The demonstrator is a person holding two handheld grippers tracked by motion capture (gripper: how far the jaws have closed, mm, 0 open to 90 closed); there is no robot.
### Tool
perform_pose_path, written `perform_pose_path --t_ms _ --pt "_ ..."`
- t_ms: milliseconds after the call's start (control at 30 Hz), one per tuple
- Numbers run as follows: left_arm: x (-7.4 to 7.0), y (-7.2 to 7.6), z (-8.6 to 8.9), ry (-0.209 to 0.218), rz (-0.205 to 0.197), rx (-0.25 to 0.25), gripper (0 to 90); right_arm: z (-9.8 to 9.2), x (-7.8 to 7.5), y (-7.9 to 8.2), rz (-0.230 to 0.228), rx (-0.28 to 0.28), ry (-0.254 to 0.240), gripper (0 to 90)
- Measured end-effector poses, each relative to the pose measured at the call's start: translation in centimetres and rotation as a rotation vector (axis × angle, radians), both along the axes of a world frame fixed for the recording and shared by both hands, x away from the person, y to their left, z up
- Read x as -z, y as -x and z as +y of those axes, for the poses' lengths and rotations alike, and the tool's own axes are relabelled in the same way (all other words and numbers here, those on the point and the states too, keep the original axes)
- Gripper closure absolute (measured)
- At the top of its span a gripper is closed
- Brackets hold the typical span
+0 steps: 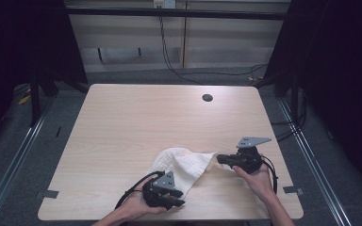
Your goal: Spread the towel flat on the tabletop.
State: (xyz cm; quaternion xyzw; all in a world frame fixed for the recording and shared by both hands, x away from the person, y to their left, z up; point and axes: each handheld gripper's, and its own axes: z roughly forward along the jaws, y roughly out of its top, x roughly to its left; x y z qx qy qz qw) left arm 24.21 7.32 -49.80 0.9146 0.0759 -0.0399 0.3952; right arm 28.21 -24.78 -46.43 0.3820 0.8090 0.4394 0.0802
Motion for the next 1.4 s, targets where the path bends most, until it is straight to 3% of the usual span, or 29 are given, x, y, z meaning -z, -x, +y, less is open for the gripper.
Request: perform_pose_path --t_ms 33,167,300,400,433,500,567,633,667,833,1000,1033,1133,1233,1400 --pt "0.0 0.0 0.0 -0.003 -0.008 0.001 71.5 0.0 0.0 0.0 0.001 0.002 -0.001 87.6" --pt "-0.2 0.1 0.5 -0.026 -0.012 -0.002 85.6 -0.2 -0.1 0.0 -0.002 0.007 -0.007 87.6" --pt "-0.3 -0.1 0.7 -0.02 0.008 -0.009 87.2 -0.4 -0.2 0.0 -0.004 0.008 -0.026 87.6" --pt "-1.1 -0.8 1.3 0.031 0.034 -0.033 87.3 -0.5 -0.5 0.2 -0.015 0.009 -0.044 87.6" --pt "-1.4 -1.0 1.6 0.059 0.049 -0.046 87.4 -0.5 -0.9 0.4 -0.025 0.001 -0.071 87.7" --pt "-2.1 -1.5 2.3 0.112 0.056 -0.08 87.5 -0.4 -1.1 0.5 -0.032 -0.001 -0.076 87.7" --pt "-2.9 -1.8 3.0 0.136 0.042 -0.104 87.5 -0.3 -1.6 0.6 -0.044 -0.006 -0.091 87.9" --pt "-4.0 -2.4 4.4 0.193 0.034 -0.143 87.5 -0.3 -2.1 0.6 -0.05 -0.01 -0.111 88.0" --pt "-4.0 -2.4 4.4 0.193 0.034 -0.143 87.5 -0.3 -2.2 0.6 -0.049 -0.01 -0.118 88.0" --pt "-5.8 -3.6 7.1 0.26 0.009 -0.244 87.5 -0.1 -3.6 0.6 -0.066 -0.021 -0.134 88.1" --pt "-7.3 -4.2 8.3 0.314 -0.017 -0.275 87.5 -0.1 -5.0 0.4 -0.098 -0.028 -0.164 88.1" --pt "-7.8 -4.4 8.5 0.325 -0.027 -0.286 87.5 -0.1 -5.7 0.3 -0.116 -0.035 -0.194 88.1" --pt "-9.2 -5.2 9.4 0.371 -0.044 -0.319 87.6 -0.2 -6.5 0.2 -0.13 -0.035 -0.187 88.2" --pt "-10.6 -5.8 10.2 0.381 -0.08 -0.342 87.6 -0.6 -8.4 -0.2 -0.16 -0.031 -0.195 88.2" --pt "-11.5 -7.1 11.6 0.393 -0.08 -0.381 87.6 -0.5 -10.0 -0.3 -0.176 -0.03 -0.169 88.3"
